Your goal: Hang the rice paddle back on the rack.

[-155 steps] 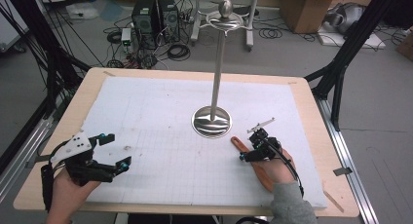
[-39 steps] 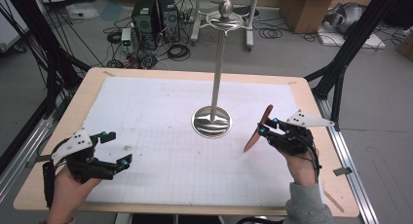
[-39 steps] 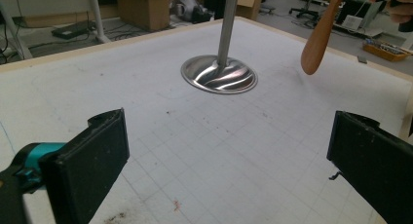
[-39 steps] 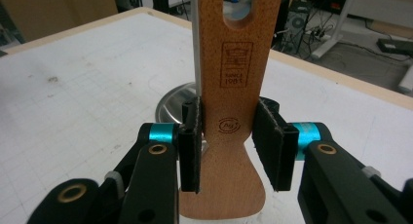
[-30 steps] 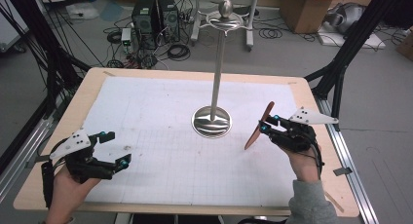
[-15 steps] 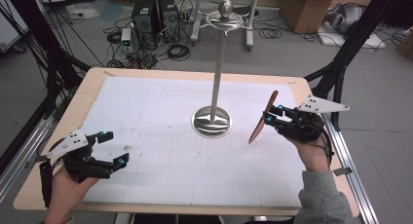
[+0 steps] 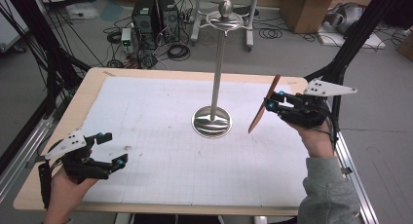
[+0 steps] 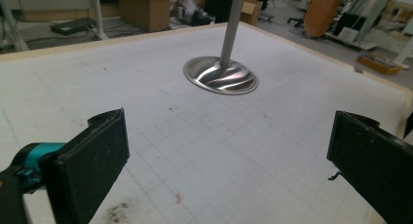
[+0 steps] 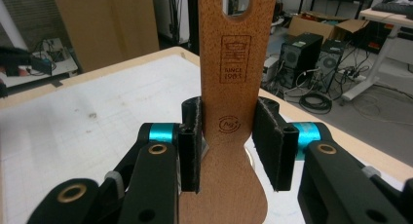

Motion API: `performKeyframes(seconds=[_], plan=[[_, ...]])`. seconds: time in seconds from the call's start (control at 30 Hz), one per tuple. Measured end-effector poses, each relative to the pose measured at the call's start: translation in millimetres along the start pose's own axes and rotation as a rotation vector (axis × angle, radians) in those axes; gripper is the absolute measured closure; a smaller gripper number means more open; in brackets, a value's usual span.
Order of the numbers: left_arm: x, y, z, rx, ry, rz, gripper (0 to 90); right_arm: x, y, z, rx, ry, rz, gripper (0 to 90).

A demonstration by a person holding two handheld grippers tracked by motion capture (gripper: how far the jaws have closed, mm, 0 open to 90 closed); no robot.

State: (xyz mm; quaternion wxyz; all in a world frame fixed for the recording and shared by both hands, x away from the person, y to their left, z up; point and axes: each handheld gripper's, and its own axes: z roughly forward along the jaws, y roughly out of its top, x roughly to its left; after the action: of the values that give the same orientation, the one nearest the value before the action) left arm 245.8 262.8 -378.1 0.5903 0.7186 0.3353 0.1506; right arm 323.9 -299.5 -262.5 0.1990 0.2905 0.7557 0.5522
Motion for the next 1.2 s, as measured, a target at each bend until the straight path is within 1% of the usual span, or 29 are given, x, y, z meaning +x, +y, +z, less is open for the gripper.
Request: performKeyframes(seconds=[0.07,0.13,0.2,0.23,0.37,0.5,0.53,0.57,0.63,0.67,0.7,0.73,0.77,0.87,1.13,1.2], plan=[[-1.6,0.4,1.2,0.009,0.009,0.014,2.0,-1.0,3.7,1.1,-0.001,0.004,-0.006,64.8],[-1.3,0.6,1.3,0.004,0.0,0.009,2.1,-1.5,9.2,2.9,-0.001,0.007,-0.014,64.8],[-0.5,0.3,0.7,0.003,0.009,0.004,2.1,-2.3,10.6,3.7,-0.006,0.008,-0.015,64.8],[0.2,0.4,-0.2,0.005,0.011,0.005,2.1,-2.9,11.8,4.5,-0.007,0.013,-0.008,64.8],[2.1,2.0,-5.0,-0.011,0.022,0.004,2.1,-5.9,15.9,9.8,-0.004,0.011,-0.013,64.7],[3.7,2.7,-8.8,-0.018,0.032,0.003,2.1,-7.5,21.8,13.0,-0.012,0.019,0.002,64.7],[4.1,2.5,-9.2,-0.018,0.035,0.002,2.1,-8.2,24.5,14.3,-0.015,0.02,-0.004,64.8],[4.9,2.4,-9.8,-0.016,0.037,0.003,2.0,-8.0,26.6,15.2,-0.014,0.022,0.002,64.8],[6.1,2.0,-11.5,-0.019,0.035,-0.009,2.1,-8.3,31.4,16.8,-0.007,0.024,-0.003,64.8],[6.8,2.2,-13.0,-0.025,0.033,-0.015,2.0,-9.0,33.6,17.3,-0.012,0.034,0.002,64.7],[7.5,2.3,-14.5,-0.034,0.037,-0.016,2.1,-10.5,35.3,17.4,-0.022,0.059,0.025,64.8],[8.4,2.1,-15.8,-0.038,0.04,-0.014,2.0,-12.0,36.9,16.9,-0.034,0.073,0.044,64.8],[9.3,1.8,-16.9,-0.037,0.044,-0.018,2.1,-12.9,38.5,16.8,-0.04,0.073,0.05,64.8],[12.1,0.3,-18.8,-0.036,0.053,-0.025,2.0,-15.6,44.4,18.0,-0.028,0.051,0.039,64.8],[13.2,-0.8,-15.6,-0.022,0.056,-0.018,2.1,-16.6,54.3,20.0,-0.031,0.051,0.037,64.8],[13.4,-0.6,-14.3,-0.021,0.055,-0.023,2.0,-15.8,57.5,20.7,-0.036,0.055,0.034,64.8]])
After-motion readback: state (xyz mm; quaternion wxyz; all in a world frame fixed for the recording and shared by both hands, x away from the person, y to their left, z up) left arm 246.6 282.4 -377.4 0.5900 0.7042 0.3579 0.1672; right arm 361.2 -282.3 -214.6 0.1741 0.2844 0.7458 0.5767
